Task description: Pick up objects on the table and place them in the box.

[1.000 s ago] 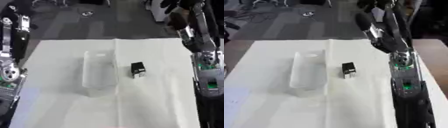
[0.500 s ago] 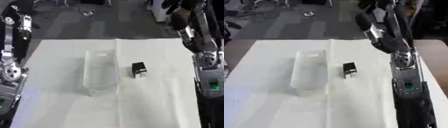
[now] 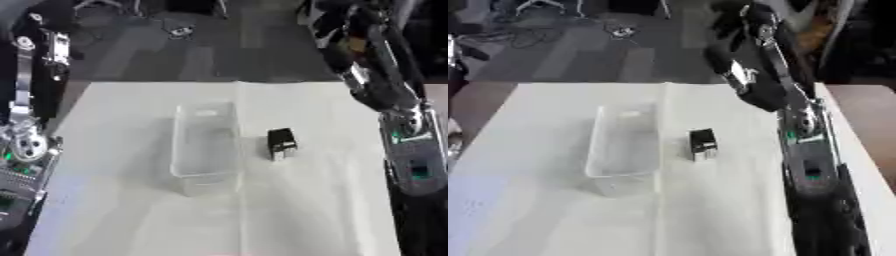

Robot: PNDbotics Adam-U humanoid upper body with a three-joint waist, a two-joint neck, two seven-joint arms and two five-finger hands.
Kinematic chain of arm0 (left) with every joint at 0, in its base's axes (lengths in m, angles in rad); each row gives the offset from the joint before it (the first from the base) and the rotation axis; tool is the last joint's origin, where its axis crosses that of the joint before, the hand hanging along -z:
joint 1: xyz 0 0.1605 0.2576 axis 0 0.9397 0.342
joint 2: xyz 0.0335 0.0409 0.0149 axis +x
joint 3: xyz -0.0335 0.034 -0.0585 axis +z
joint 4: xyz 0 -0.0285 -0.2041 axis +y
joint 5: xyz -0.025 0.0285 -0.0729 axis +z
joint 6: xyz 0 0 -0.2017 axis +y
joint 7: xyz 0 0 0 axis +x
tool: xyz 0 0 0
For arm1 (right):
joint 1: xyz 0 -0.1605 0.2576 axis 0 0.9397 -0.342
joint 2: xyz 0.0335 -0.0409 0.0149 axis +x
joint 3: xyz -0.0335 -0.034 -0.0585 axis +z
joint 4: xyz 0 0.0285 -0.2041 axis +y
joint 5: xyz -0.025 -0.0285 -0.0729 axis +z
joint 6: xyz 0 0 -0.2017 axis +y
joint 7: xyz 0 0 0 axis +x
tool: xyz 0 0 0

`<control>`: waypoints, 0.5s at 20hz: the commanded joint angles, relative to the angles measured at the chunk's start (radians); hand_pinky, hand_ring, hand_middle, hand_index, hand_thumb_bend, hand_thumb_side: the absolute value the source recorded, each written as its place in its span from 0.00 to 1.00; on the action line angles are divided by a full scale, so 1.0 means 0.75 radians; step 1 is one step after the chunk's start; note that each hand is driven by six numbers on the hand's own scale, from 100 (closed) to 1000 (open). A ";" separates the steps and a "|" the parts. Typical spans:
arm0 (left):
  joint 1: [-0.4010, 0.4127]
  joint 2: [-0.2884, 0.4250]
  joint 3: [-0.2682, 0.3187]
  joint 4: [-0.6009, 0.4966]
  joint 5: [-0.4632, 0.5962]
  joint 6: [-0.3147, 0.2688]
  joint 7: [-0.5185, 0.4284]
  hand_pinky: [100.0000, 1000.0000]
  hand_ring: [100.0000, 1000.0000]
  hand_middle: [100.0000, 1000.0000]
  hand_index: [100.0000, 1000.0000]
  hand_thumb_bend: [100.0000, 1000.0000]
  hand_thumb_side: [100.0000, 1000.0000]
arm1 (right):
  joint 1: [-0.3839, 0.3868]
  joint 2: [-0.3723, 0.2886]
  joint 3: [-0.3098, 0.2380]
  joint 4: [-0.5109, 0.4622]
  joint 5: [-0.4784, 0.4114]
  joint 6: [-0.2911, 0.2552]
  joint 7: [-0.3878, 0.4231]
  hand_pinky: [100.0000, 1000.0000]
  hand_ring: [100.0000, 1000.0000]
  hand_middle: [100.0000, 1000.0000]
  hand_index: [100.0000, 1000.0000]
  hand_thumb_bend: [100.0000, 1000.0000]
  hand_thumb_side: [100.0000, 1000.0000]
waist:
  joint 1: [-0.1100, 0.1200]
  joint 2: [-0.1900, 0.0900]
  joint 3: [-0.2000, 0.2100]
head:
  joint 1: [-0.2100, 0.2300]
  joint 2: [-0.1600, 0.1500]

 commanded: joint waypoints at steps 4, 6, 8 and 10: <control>0.001 0.027 0.001 -0.009 0.007 -0.002 -0.008 0.43 0.71 0.82 0.85 0.06 1.00 | -0.266 -0.103 0.021 0.467 0.291 -0.161 0.028 0.59 0.60 0.66 0.89 0.73 1.00 | 0.000 -0.022 0.000 | -0.039 0.018; 0.003 0.029 0.000 -0.008 0.007 -0.002 -0.009 0.43 0.71 0.82 0.85 0.06 1.00 | -0.339 -0.113 0.019 0.609 0.409 -0.199 -0.009 0.63 0.62 0.68 0.88 0.74 1.00 | -0.001 -0.023 0.000 | -0.042 0.017; 0.003 0.029 0.000 -0.008 0.007 -0.003 -0.009 0.43 0.71 0.82 0.85 0.06 1.00 | -0.397 -0.115 0.008 0.749 0.526 -0.220 -0.050 0.67 0.63 0.70 0.88 0.76 1.00 | -0.002 -0.024 0.002 | -0.045 0.013; 0.002 0.027 -0.002 -0.008 0.007 -0.003 -0.011 0.43 0.71 0.82 0.85 0.06 1.00 | -0.473 -0.116 -0.006 0.922 0.669 -0.219 -0.071 0.77 0.66 0.73 0.90 0.80 1.00 | -0.004 -0.025 0.007 | -0.052 0.010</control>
